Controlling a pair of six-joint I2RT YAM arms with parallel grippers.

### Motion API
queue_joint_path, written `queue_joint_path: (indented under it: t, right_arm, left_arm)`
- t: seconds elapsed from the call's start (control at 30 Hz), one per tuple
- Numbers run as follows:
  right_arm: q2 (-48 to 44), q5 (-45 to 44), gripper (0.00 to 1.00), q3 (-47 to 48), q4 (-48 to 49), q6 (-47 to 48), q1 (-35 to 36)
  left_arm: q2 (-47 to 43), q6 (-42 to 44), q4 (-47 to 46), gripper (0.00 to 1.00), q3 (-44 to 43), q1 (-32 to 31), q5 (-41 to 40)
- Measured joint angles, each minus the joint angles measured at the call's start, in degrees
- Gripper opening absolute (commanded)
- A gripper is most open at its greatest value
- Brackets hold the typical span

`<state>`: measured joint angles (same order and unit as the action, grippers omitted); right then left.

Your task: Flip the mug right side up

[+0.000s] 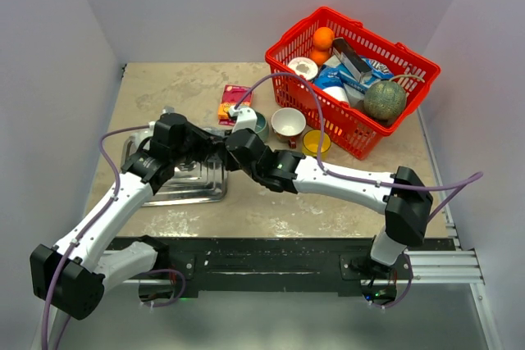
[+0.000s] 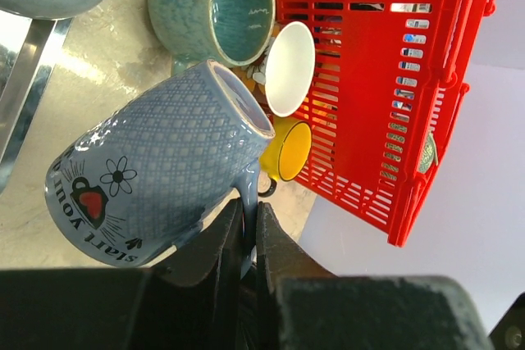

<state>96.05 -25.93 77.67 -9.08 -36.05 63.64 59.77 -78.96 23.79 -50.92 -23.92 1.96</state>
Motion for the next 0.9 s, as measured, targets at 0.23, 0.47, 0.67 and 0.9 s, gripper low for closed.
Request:
queue_joint_path:
  t: [0.23, 0.47, 0.67, 0.9]
  right_arm:
    - [-0.6, 1.7, 0.00, -0.2, -1.5, -1.3, -1.4]
    - [-7.0, 8.2, 0.00, -5.1, -6.6, -6.9, -8.9]
    - [-14.1, 16.2, 0.00, -7.6, -11.8, -14.1, -19.0]
    - [-19.6, 27.3, 0.00, -10.4, -12.5, -27.1, -25.5]
  left_arm:
    - [-0.1, 1.0, -1.0, 0.68, 0.0, -0.5, 1.1]
    - [-0.1, 7.3, -2.2, 0.86, 0.0, -0.7, 3.3]
    - [-0.2, 19.8, -7.2, 0.89, 0.8, -0.8, 6.7]
    - [-1.2, 32.6, -17.0, 0.89, 7.3, -3.6, 11.6]
